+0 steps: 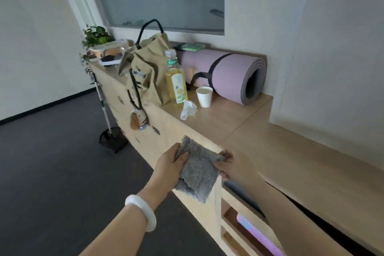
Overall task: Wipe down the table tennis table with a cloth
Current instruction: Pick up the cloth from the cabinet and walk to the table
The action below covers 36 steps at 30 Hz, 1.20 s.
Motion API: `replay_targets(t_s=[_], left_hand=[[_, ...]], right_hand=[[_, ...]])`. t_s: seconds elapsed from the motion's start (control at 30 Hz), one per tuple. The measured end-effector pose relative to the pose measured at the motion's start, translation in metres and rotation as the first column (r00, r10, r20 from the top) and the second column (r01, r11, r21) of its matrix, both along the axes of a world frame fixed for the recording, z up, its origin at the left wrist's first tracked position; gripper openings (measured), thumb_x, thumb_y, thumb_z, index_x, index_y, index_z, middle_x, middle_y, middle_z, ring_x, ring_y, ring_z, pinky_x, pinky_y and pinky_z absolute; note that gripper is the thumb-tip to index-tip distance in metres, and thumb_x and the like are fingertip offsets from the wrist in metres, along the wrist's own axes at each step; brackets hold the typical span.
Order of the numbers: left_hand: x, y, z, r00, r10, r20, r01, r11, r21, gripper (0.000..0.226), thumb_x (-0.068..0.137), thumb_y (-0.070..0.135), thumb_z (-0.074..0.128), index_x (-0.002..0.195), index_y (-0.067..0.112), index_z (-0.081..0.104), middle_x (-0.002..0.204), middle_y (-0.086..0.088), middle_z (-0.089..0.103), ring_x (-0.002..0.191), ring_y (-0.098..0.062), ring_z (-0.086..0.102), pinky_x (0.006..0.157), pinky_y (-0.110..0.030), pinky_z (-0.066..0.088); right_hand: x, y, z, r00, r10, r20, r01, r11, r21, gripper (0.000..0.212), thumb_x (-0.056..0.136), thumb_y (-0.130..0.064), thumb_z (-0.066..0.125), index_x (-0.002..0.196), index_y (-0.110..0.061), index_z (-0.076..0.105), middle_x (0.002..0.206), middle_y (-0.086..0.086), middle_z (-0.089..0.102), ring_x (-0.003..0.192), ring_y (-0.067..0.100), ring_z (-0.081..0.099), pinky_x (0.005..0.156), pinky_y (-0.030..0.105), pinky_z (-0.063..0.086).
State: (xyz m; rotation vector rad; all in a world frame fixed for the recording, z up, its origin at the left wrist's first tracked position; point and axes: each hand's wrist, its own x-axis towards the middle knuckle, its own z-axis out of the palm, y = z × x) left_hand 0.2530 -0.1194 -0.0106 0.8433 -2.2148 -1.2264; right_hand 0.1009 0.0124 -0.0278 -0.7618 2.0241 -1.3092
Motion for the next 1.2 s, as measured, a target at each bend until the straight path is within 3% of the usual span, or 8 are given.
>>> replay_targets(t_s=[0.1, 0.27, 0.4, 0.5, 0.63, 0.73, 0.97, 1.2], left_hand=[[0.113, -0.004, -0.003, 0.981, 0.193, 0.033, -0.192, 0.981, -0.043, 0.009, 0.098, 0.020, 0.055, 0.092, 0.027, 0.058, 0.084, 0.002, 0.067, 0.080, -0.016, 0.063, 0.071, -0.033, 0.050], [0.321, 0.040, -0.022, 0.970, 0.225, 0.097, -0.199, 0.955, -0.219, 0.027, 0.091, 0.012, 0.062, 0.110, 0.031, 0.065, 0.101, 0.013, 0.054, 0.092, -0.001, 0.058, 0.076, -0.019, 0.050], [0.497, 0.085, -0.048, 0.909, 0.371, 0.191, -0.308, 0.906, -0.290, 0.024, 0.094, 0.029, 0.062, 0.117, 0.025, 0.068, 0.119, 0.013, 0.049, 0.114, -0.006, 0.043, 0.099, -0.019, 0.037], [0.626, 0.124, -0.049, 0.698, 0.706, 0.115, -0.659, 0.697, -0.282, 0.025, 0.095, 0.022, 0.062, 0.117, 0.031, 0.068, 0.119, 0.018, 0.050, 0.115, -0.006, 0.040, 0.100, -0.020, 0.034], [0.764, 0.170, -0.047, 0.528, 0.819, 0.223, -0.745, 0.573, -0.341, 0.070, 0.087, 0.023, 0.068, 0.147, 0.037, 0.035, 0.146, 0.022, 0.032, 0.136, 0.000, 0.024, 0.113, -0.022, 0.021], [0.838, 0.195, -0.056, 0.499, 0.818, 0.286, -0.786, 0.566, -0.248, 0.062, 0.089, 0.026, 0.068, 0.145, 0.030, 0.042, 0.136, 0.017, 0.050, 0.126, 0.000, 0.044, 0.108, -0.021, 0.032], [0.968, 0.214, -0.087, 0.040, 0.952, 0.305, -0.958, 0.123, -0.259, 0.013, 0.101, 0.029, 0.048, 0.100, 0.018, 0.054, 0.096, 0.008, 0.059, 0.089, -0.012, 0.055, 0.081, -0.029, 0.044], [1.111, 0.177, -0.067, -0.292, 0.881, 0.373, -0.944, -0.202, -0.263, 0.025, 0.103, 0.033, 0.044, 0.084, 0.018, 0.047, 0.087, -0.004, 0.063, 0.082, -0.028, 0.059, 0.074, -0.039, 0.045]], right_hand=[[0.106, -0.027, 0.004, 0.997, 0.059, -0.051, -0.059, 0.998, -0.003, 0.033, 0.092, -0.030, 0.069, 0.117, -0.012, 0.055, 0.114, 0.004, 0.056, 0.097, 0.021, 0.062, 0.083, 0.041, 0.057], [0.332, -0.049, 0.002, 0.650, 0.401, 0.645, -0.377, 0.908, -0.185, 0.035, 0.101, -0.037, 0.054, 0.121, -0.010, 0.065, 0.114, 0.015, 0.072, 0.103, 0.029, 0.071, 0.086, 0.048, 0.059], [0.501, -0.052, -0.018, 0.526, 0.539, 0.657, -0.565, 0.800, -0.203, 0.028, 0.103, -0.016, 0.050, 0.118, 0.004, 0.064, 0.099, 0.031, 0.070, 0.085, 0.039, 0.068, 0.072, 0.044, 0.054], [0.618, -0.045, -0.032, 0.410, 0.654, 0.636, -0.729, 0.654, -0.203, 0.024, 0.102, -0.006, 0.048, 0.116, 0.001, 0.066, 0.092, 0.021, 0.073, 0.075, 0.030, 0.070, 0.064, 0.037, 0.055], [0.752, -0.035, -0.036, 0.105, 0.794, 0.599, -0.923, 0.302, -0.239, 0.028, 0.098, -0.001, 0.050, 0.111, -0.009, 0.074, 0.109, 0.019, 0.073, 0.101, 0.031, 0.071, 0.087, 0.043, 0.055], [0.836, -0.034, -0.038, -0.028, 0.856, 0.517, -0.972, 0.097, -0.213, 0.022, 0.093, 0.006, 0.055, 0.107, 0.001, 0.071, 0.108, 0.026, 0.071, 0.098, 0.034, 0.069, 0.088, 0.043, 0.054], [1.017, -0.060, -0.055, -0.112, 0.983, 0.149, -0.991, -0.099, -0.091, 0.025, 0.086, 0.004, 0.069, 0.107, -0.008, 0.064, 0.097, 0.009, 0.074, 0.087, 0.010, 0.069, 0.075, 0.017, 0.053], [1.190, -0.117, -0.049, -0.610, 0.661, -0.437, -0.764, -0.638, 0.102, 0.060, 0.084, -0.016, 0.075, 0.140, -0.023, 0.053, 0.147, -0.018, 0.033, 0.134, 0.001, 0.030, 0.109, 0.003, 0.016]])
